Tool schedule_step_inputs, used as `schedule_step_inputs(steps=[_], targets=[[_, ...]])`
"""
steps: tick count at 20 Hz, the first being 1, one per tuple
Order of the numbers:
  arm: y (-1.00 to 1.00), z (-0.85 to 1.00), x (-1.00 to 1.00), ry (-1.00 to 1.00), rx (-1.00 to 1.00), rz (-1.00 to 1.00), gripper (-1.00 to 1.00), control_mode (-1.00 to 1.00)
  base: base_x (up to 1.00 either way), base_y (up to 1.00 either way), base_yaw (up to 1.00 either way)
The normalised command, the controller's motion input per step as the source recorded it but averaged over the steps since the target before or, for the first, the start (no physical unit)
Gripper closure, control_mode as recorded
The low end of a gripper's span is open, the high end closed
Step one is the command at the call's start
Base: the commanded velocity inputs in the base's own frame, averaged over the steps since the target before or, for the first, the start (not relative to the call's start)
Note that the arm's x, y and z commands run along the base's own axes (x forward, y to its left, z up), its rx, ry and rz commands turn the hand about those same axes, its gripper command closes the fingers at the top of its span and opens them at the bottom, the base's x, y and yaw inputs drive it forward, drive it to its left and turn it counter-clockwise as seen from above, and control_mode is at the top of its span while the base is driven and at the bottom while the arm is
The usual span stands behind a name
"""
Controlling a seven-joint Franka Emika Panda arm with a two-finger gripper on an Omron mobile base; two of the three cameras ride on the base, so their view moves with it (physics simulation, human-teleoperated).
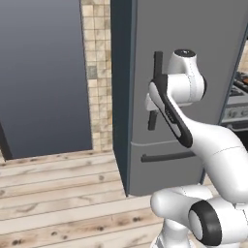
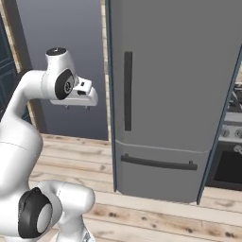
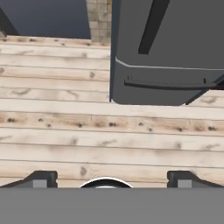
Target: Retrieve the fish from the fridge and place it on the saucepan with marinade on the stove.
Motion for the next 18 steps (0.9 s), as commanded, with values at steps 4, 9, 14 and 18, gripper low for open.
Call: schedule_step_inputs(steps=[4, 9, 14, 18], targets=[[0.0, 0.0, 0.0, 0.0, 0.0, 0.0, -1.0, 1.0, 0.32, -0.31, 0.04], [0.0, 0.0, 0.0, 0.0, 0.0, 0.0, -1.0, 1.0, 0.17, -0.12, 0.03], [0.0, 0.0, 0.0, 0.0, 0.0, 0.0, -1.0, 1.0, 0.15, 0.0, 0.0], [0.0, 0.0, 0.0, 0.0, 0.0, 0.0, -1.0, 1.0, 0.16, 0.0, -0.02]])
